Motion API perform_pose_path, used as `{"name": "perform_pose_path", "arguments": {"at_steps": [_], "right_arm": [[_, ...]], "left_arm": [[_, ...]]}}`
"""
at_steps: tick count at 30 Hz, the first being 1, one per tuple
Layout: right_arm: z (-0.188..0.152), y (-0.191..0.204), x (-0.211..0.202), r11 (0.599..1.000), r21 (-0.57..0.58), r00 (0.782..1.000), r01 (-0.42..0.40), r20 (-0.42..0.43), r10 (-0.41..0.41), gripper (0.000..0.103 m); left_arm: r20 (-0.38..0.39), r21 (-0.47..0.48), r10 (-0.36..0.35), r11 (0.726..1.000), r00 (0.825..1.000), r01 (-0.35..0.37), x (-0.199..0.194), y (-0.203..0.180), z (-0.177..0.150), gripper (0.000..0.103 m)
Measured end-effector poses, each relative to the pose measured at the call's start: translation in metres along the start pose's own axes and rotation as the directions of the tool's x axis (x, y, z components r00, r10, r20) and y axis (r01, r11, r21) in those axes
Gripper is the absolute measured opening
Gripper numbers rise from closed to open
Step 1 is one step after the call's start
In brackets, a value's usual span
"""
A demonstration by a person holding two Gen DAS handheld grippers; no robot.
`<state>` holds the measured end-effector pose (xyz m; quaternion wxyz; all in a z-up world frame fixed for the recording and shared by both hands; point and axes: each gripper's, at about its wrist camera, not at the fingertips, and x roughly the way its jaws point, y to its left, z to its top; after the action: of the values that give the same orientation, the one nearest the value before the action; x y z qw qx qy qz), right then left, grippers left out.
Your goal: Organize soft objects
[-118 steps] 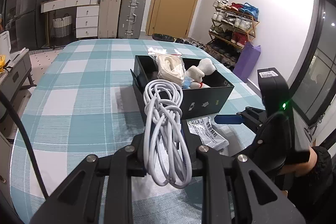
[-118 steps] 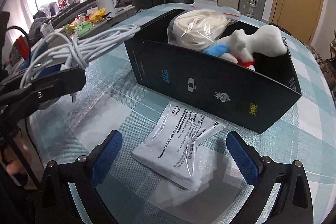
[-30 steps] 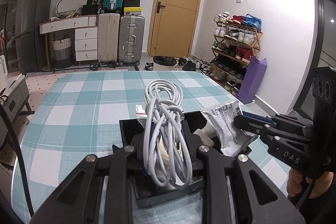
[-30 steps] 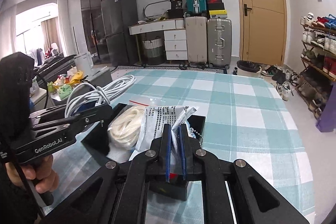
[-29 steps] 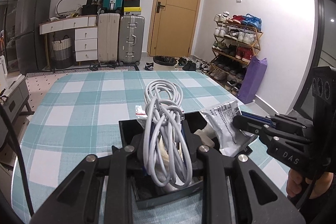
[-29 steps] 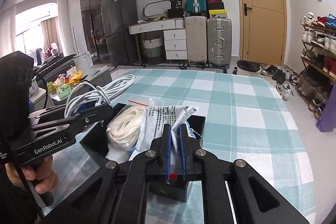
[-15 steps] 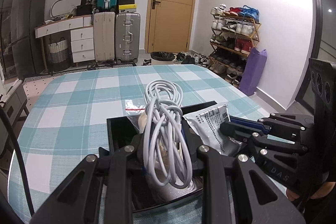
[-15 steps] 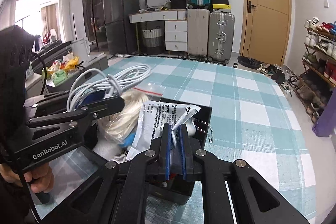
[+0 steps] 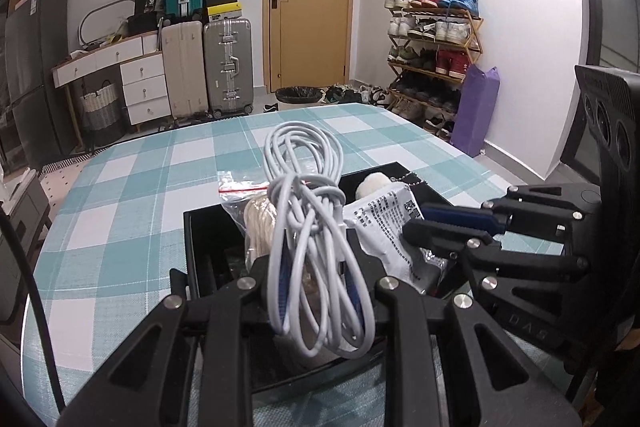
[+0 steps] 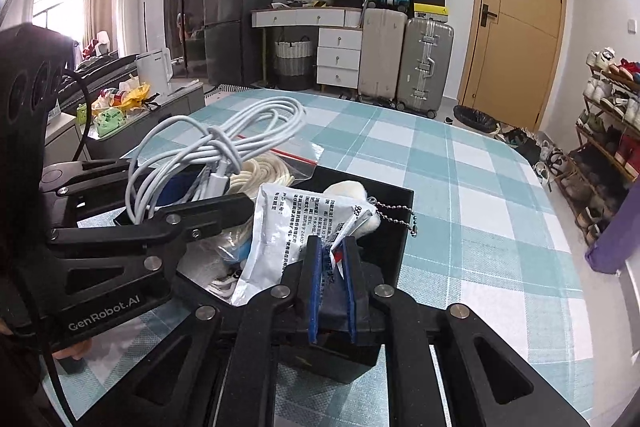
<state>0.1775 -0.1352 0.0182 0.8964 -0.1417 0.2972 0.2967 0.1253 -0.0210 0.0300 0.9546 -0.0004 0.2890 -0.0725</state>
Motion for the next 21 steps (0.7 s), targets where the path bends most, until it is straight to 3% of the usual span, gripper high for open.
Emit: {"name": "perform_pose_path", "arguments": {"at_steps": [3, 5, 6, 7, 8, 11, 15, 17, 21], "right_arm": [[0.000, -0.004, -0.002, 1.000, 0.013, 1.000, 0.001, 0.005, -0.001, 0.025], [0.000, -0.008, -0.007, 1.000, 0.019, 1.000, -0.006, 0.016, 0.006, 0.029], [0.000, -0.010, -0.010, 1.000, 0.027, 1.000, -0.013, 0.024, 0.013, 0.031], [-0.001, -0.011, -0.013, 0.999, 0.030, 0.999, -0.019, 0.033, 0.018, 0.038], [-0.001, -0.011, -0.017, 0.999, 0.030, 0.999, -0.022, 0.040, 0.021, 0.053], [-0.004, -0.014, -0.030, 0.999, 0.034, 0.995, 0.012, 0.094, -0.015, 0.082], [-0.008, -0.019, -0.043, 0.999, 0.039, 0.994, 0.009, 0.109, -0.013, 0.090], [-0.010, -0.020, -0.047, 0.999, 0.031, 0.994, 0.014, 0.109, -0.017, 0.097], [-0.013, -0.019, -0.057, 0.999, 0.034, 0.992, 0.002, 0.129, -0.006, 0.102]], "left_arm": [[-0.010, -0.003, -0.006, 1.000, 1.000, 0.006, -0.004, 0.001, 0.001, 0.028], [-0.010, -0.003, -0.010, 1.000, 1.000, 0.010, -0.009, 0.001, 0.002, 0.042], [-0.010, -0.002, -0.009, 1.000, 1.000, 0.009, -0.011, 0.000, 0.002, 0.054], [-0.007, 0.000, -0.008, 1.000, 1.000, 0.008, -0.013, 0.000, 0.002, 0.055], [-0.005, 0.000, -0.011, 1.000, 1.000, 0.011, -0.016, -0.001, 0.002, 0.055], [-0.003, -0.007, -0.011, 1.000, 1.000, 0.011, -0.024, 0.001, 0.002, 0.058], [0.026, -0.025, 0.001, 1.000, 1.000, 0.000, -0.036, 0.004, 0.000, 0.094], [0.042, -0.036, 0.004, 0.999, 0.999, -0.002, -0.042, 0.006, -0.001, 0.097], [0.063, -0.051, 0.029, 0.998, 0.998, -0.026, -0.053, 0.008, -0.003, 0.103]]}}
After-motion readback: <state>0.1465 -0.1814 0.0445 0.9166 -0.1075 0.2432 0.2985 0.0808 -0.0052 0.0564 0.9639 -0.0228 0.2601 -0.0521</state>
